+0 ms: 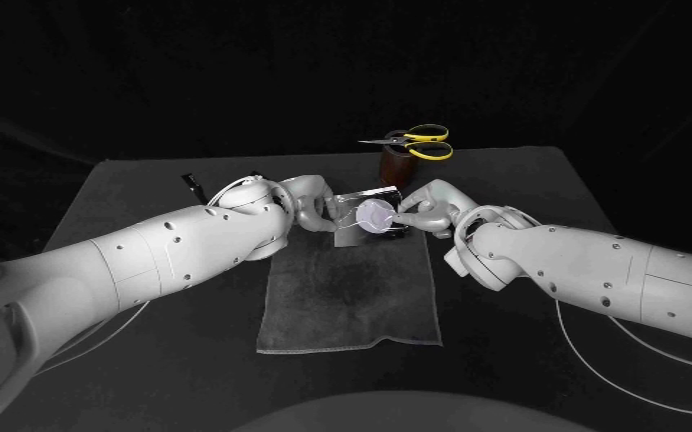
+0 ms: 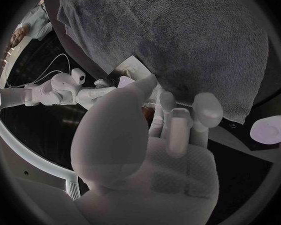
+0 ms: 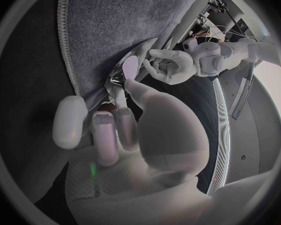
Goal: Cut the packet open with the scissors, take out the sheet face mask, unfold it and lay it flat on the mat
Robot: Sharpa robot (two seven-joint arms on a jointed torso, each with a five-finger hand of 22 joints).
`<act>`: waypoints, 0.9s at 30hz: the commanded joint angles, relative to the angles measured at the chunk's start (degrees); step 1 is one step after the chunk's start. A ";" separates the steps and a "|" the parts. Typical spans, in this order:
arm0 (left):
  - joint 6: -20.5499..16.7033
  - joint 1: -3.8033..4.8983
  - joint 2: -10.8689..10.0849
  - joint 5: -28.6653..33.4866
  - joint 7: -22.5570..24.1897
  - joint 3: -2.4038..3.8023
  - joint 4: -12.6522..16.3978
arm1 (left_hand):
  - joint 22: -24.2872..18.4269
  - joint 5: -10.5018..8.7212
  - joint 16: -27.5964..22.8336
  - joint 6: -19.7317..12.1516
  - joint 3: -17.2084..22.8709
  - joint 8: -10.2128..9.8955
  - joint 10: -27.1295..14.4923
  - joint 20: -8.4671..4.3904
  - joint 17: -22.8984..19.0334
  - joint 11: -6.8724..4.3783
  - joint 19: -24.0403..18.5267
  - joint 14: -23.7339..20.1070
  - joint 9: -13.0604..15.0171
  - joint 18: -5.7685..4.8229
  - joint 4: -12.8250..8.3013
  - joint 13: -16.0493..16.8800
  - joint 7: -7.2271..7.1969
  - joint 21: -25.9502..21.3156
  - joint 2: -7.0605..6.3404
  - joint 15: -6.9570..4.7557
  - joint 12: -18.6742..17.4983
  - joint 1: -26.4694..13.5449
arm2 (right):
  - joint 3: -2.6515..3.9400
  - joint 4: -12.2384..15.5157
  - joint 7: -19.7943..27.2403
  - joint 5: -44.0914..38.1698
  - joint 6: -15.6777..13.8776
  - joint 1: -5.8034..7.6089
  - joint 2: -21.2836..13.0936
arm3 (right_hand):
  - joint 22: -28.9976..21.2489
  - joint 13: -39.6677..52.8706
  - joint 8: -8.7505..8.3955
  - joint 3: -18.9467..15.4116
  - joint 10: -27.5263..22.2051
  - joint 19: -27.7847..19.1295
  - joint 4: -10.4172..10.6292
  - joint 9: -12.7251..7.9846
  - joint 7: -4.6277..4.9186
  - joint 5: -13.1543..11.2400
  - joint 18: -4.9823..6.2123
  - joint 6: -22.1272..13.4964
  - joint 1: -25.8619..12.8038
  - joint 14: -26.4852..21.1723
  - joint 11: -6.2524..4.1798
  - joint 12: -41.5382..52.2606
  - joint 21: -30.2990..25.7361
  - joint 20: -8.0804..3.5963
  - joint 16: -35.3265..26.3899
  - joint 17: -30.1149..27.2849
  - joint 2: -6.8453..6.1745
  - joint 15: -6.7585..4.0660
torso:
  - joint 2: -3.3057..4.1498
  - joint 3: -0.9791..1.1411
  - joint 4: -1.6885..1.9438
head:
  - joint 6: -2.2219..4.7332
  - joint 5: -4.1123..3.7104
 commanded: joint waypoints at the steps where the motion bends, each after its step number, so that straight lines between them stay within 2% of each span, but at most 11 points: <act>1: 4.41 -0.72 -0.12 -0.14 -1.77 -0.55 -0.04 | 0.06 -0.10 0.34 0.03 -0.13 -0.05 0.41 -0.04 1.37 -0.02 0.37 1.01 0.05 -0.83 0.06 0.08 0.27 0.13 0.25 0.06 0.22 -0.22 | 0.05 0.43 2.86 2.86 -1.59 -0.02 0.04 | 5.74 10.05 0.39 0.05 3.77 0.29 -0.34 0.01 -0.07 -0.37 -0.10 0.52 0.28 5.44 -0.38 0.21 0.15 -0.09 0.24 13.56 -0.02 -0.25 | -0.02 -0.01 -0.01 | 0.03 -0.01; 6: 4.57 -0.72 -0.18 -0.14 -1.82 -0.55 0.03 | 0.08 -0.10 0.34 0.07 -0.12 -0.02 0.42 -0.02 1.37 -0.01 0.36 1.00 0.04 -0.83 0.10 0.17 0.28 0.15 0.36 0.08 0.30 -0.19 | 0.07 0.75 3.17 4.59 -1.61 -0.02 -0.14 | 5.69 10.03 0.29 -0.27 3.75 0.21 -0.23 -0.13 0.03 -0.39 -0.07 0.39 -0.43 5.42 -0.30 0.15 -0.02 -0.13 0.21 13.51 -0.32 -0.22 | -0.03 -0.01 -0.02 | -0.04 -0.02; 16: 4.70 -0.72 -0.27 -0.13 -1.94 -0.55 0.12 | 0.08 -0.10 0.34 0.07 -0.12 -0.02 0.42 -0.02 1.37 -0.01 0.36 1.00 0.04 -0.83 0.10 0.17 0.28 0.15 0.36 0.08 0.30 -0.19 | 0.10 1.70 2.15 7.14 4.00 -0.01 -0.35 | 4.80 9.15 -0.37 -3.35 3.00 -1.19 1.18 -0.80 0.61 -0.42 0.40 -0.72 -4.25 4.95 0.29 -1.56 -2.36 0.24 -0.71 12.39 -2.28 0.31 | -0.03 -0.01 -0.02 | -0.03 -0.02; 21: 4.73 -0.72 -0.28 -0.01 -1.97 -0.55 0.17 | 0.08 -0.10 0.34 0.07 -0.12 -0.02 0.42 -0.02 1.37 -0.01 0.36 1.00 0.04 -0.83 0.10 0.17 0.28 0.15 0.36 0.08 0.30 -0.19 | 0.10 2.04 1.65 7.15 5.52 -0.01 0.11 | 4.61 8.93 -0.47 -4.11 2.82 -1.52 1.56 -0.92 0.68 -0.44 0.51 -0.90 -4.80 4.83 0.36 -1.97 -2.89 0.32 -0.90 12.16 -2.46 0.38 | -0.04 -0.02 0.00 | -0.02 -0.07; 27: 4.78 -0.72 -0.27 0.18 -2.00 -0.55 0.25 | 0.10 -0.10 0.34 0.14 -0.12 0.02 0.50 -0.01 1.37 0.00 0.35 1.00 0.03 -0.83 0.15 0.39 0.29 0.17 0.49 0.10 0.44 -0.15 | 0.10 1.82 1.43 6.47 5.42 0.00 1.03 | 4.65 8.92 -0.53 -4.26 2.79 -1.50 1.57 -0.97 0.68 -0.44 0.50 -1.00 -4.75 4.84 0.36 -1.99 -2.85 0.35 -0.88 12.18 -2.45 0.40 | -0.02 -0.06 0.02 | -0.05 -0.06</act>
